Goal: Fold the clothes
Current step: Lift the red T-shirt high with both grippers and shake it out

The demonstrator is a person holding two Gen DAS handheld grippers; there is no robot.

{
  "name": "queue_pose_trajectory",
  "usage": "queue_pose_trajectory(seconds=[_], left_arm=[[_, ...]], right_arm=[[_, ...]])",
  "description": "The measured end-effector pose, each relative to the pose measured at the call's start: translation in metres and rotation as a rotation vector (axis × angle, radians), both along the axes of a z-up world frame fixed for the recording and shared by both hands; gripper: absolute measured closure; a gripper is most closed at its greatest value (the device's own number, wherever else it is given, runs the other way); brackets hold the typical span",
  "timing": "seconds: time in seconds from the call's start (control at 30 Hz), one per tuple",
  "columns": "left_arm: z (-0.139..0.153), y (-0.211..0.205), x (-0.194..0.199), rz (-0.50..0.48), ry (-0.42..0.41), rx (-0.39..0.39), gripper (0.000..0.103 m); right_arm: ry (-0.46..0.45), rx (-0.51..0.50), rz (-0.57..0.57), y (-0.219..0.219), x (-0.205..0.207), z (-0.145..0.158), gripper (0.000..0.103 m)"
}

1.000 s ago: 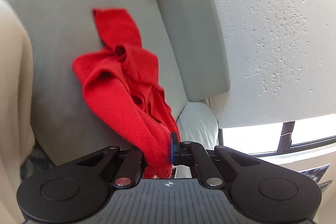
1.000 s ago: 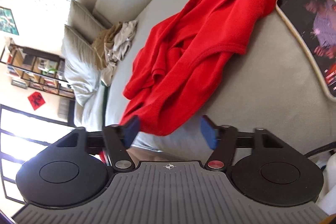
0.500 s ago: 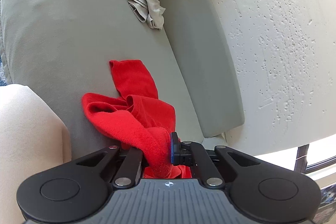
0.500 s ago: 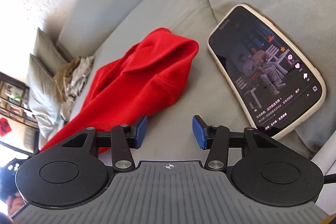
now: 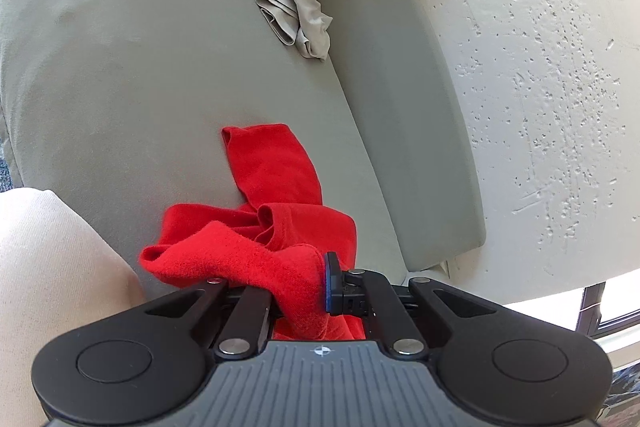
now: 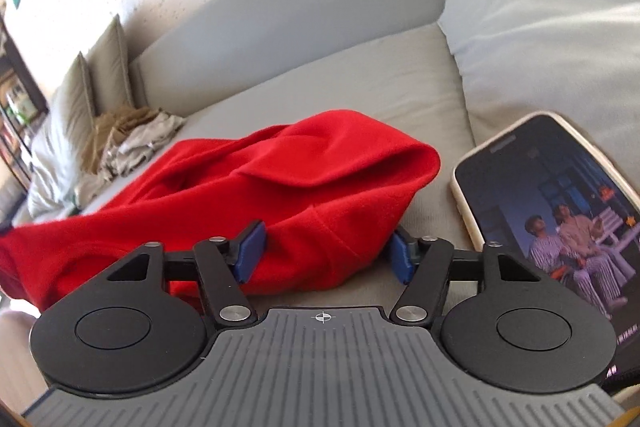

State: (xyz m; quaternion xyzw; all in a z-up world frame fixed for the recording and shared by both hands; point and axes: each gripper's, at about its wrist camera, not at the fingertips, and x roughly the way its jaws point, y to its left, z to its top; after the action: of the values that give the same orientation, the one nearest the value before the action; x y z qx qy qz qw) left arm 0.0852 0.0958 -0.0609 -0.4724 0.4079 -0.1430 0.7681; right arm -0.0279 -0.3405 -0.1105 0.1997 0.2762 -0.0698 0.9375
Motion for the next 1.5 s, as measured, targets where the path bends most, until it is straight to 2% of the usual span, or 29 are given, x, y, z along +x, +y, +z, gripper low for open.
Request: queue_pose_trajectory(seconds=[0.07, 0.2, 0.23, 0.27, 0.3, 0.33, 0.43, 0.53, 0.6, 0.67, 0.7, 0.8, 0.83, 0.9, 0.93, 0.97, 1.0, 1.07, 1.17, 1.2, 1.23, 1.3, 1.37, 1.43, 1.47, 1.5], left_arm=[[-0.002, -0.002, 0.002, -0.004, 0.004, 0.002, 0.100], [-0.006, -0.007, 0.004, -0.017, 0.012, -0.003, 0.100], [-0.006, -0.007, 0.004, -0.022, 0.011, -0.006, 0.100], [-0.006, -0.007, 0.004, -0.027, 0.009, -0.006, 0.100], [-0.005, -0.007, 0.004, -0.029, 0.009, -0.005, 0.100], [-0.004, -0.007, 0.004, -0.032, 0.011, -0.006, 0.100], [0.007, -0.003, 0.003, -0.059, 0.015, 0.006, 0.100], [0.030, -0.002, 0.004, -0.136, 0.016, 0.037, 0.100], [0.052, -0.002, 0.004, -0.217, 0.005, 0.043, 0.101], [0.087, -0.003, -0.003, -0.268, -0.102, 0.044, 0.101], [0.105, -0.002, -0.009, -0.279, -0.178, 0.016, 0.101], [0.147, 0.010, -0.027, -0.269, -0.391, -0.152, 0.100], [0.160, 0.014, -0.034, -0.260, -0.458, -0.205, 0.100], [0.175, 0.013, -0.041, -0.196, -0.489, -0.090, 0.100], [0.177, 0.010, -0.040, -0.173, -0.460, -0.027, 0.100], [0.173, 0.007, -0.037, -0.165, -0.423, -0.018, 0.100], [0.167, 0.006, -0.035, -0.169, -0.393, -0.051, 0.100], [0.166, 0.002, -0.035, -0.180, -0.394, -0.081, 0.100], [0.175, -0.005, -0.032, -0.160, -0.409, -0.083, 0.100], [0.183, -0.007, -0.027, -0.155, -0.418, -0.117, 0.100], [0.193, -0.006, -0.024, -0.161, -0.459, -0.177, 0.100], [0.230, -0.008, -0.033, -0.169, -0.638, -0.220, 0.100], [0.258, -0.012, -0.048, -0.145, -0.789, -0.164, 0.098], [0.266, -0.024, -0.046, -0.119, -0.687, -0.081, 0.090], [0.255, -0.031, -0.034, -0.139, -0.544, -0.042, 0.090], [0.244, -0.039, -0.022, -0.159, -0.401, -0.005, 0.095]], right_arm=[[-0.003, -0.030, 0.006, 0.001, 0.006, -0.004, 0.042], [-0.017, 0.067, 0.030, -0.009, 0.000, -0.002, 0.043], [-0.016, 0.104, 0.044, -0.011, -0.003, 0.000, 0.051], [-0.019, 0.148, 0.058, -0.011, -0.007, 0.002, 0.065], [-0.013, 0.197, 0.067, -0.012, -0.009, 0.001, 0.073], [-0.004, 0.247, 0.074, -0.014, -0.011, 0.000, 0.088], [0.011, 0.466, 0.031, -0.030, -0.013, 0.003, 0.094], [-0.039, 0.656, -0.005, -0.051, -0.024, 0.029, 0.096], [-0.096, 0.713, -0.009, -0.062, -0.030, 0.062, 0.096], [-0.170, 0.732, 0.001, -0.070, -0.034, 0.104, 0.096], [-0.215, 0.722, 0.013, -0.072, -0.037, 0.127, 0.096], [-0.414, 0.655, 0.064, -0.069, -0.056, 0.201, 0.096], [-0.456, 0.627, 0.064, -0.067, -0.062, 0.216, 0.097], [-0.524, 0.567, 0.056, -0.063, -0.074, 0.240, 0.097], [-0.557, 0.537, 0.052, -0.062, -0.080, 0.251, 0.097], [-0.591, 0.507, 0.049, -0.060, -0.086, 0.263, 0.097], [-0.563, 0.515, 0.037, -0.061, -0.085, 0.264, 0.097], [-0.476, 0.551, 0.009, -0.066, -0.079, 0.259, 0.097], [-0.465, 0.495, -0.009, -0.069, -0.082, 0.263, 0.097], [-0.480, 0.482, -0.016, -0.072, -0.082, 0.271, 0.097], [-0.499, 0.471, -0.024, -0.074, -0.082, 0.280, 0.097], [-0.573, 0.457, -0.031, -0.079, -0.086, 0.302, 0.097], [-0.728, 0.388, -0.029, -0.078, -0.108, 0.334, 0.097], [-0.863, 0.269, -0.048, -0.069, -0.133, 0.363, 0.097], [-0.875, 0.228, -0.067, -0.065, -0.139, 0.371, 0.097], [-0.810, 0.239, -0.072, -0.065, -0.133, 0.370, 0.097]])
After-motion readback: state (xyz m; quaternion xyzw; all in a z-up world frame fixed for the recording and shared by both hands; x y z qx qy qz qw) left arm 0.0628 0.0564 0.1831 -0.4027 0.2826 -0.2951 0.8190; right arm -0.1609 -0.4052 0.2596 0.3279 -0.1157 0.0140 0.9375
